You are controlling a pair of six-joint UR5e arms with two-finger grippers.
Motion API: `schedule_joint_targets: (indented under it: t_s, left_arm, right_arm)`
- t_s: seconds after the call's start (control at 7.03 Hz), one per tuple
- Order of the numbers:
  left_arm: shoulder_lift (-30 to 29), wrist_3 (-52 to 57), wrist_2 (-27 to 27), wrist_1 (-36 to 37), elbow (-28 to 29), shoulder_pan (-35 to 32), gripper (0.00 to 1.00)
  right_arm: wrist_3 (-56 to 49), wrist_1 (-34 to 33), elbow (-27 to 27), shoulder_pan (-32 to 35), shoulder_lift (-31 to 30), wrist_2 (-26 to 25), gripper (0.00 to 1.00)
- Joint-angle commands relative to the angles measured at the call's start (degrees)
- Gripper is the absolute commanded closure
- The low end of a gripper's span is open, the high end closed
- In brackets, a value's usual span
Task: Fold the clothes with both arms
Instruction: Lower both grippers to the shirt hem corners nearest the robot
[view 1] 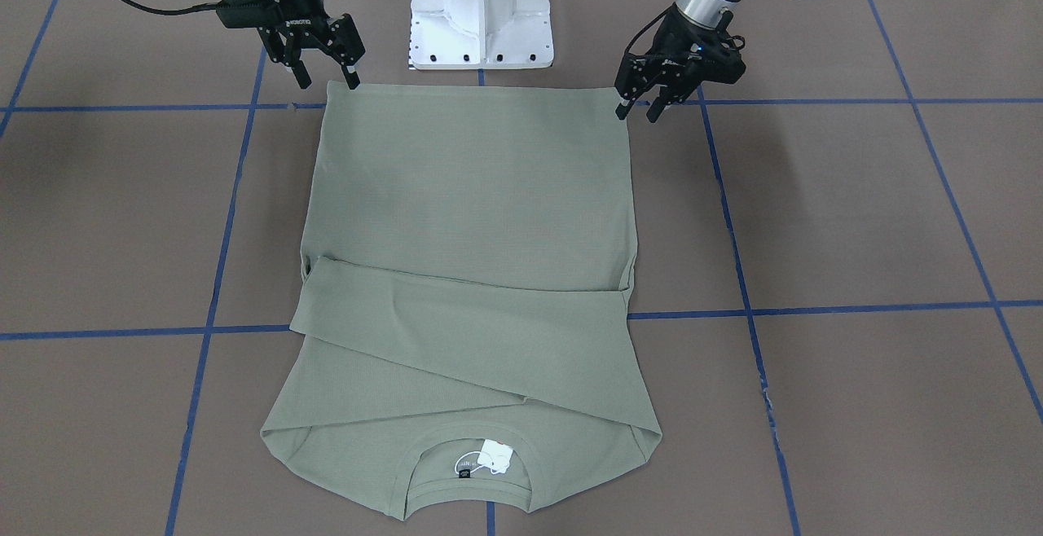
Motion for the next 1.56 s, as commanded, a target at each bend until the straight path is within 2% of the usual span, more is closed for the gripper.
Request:
schedule_joint_targets:
  t_s: [0.0, 0.28, 1.42]
  left_arm:
    - [2.12, -5.17, 5.20, -1.24, 0.92, 7.27, 0.35]
    - [2.30, -5.17, 6.00, -1.07, 1.62, 9.82, 0.35]
    - [0.81, -5.17, 7.93, -0.98, 2.68, 11.24, 0.37]
  right_arm:
    - [2.62, -0.01, 0.23, -3.77, -1.55, -4.16, 0.13]
    - [2.62, -0.01, 0.14, -4.48, -1.55, -5.13, 0.10]
    - [2.71, -0.10, -0.21, -5.27, -1.55, -6.72, 0.09]
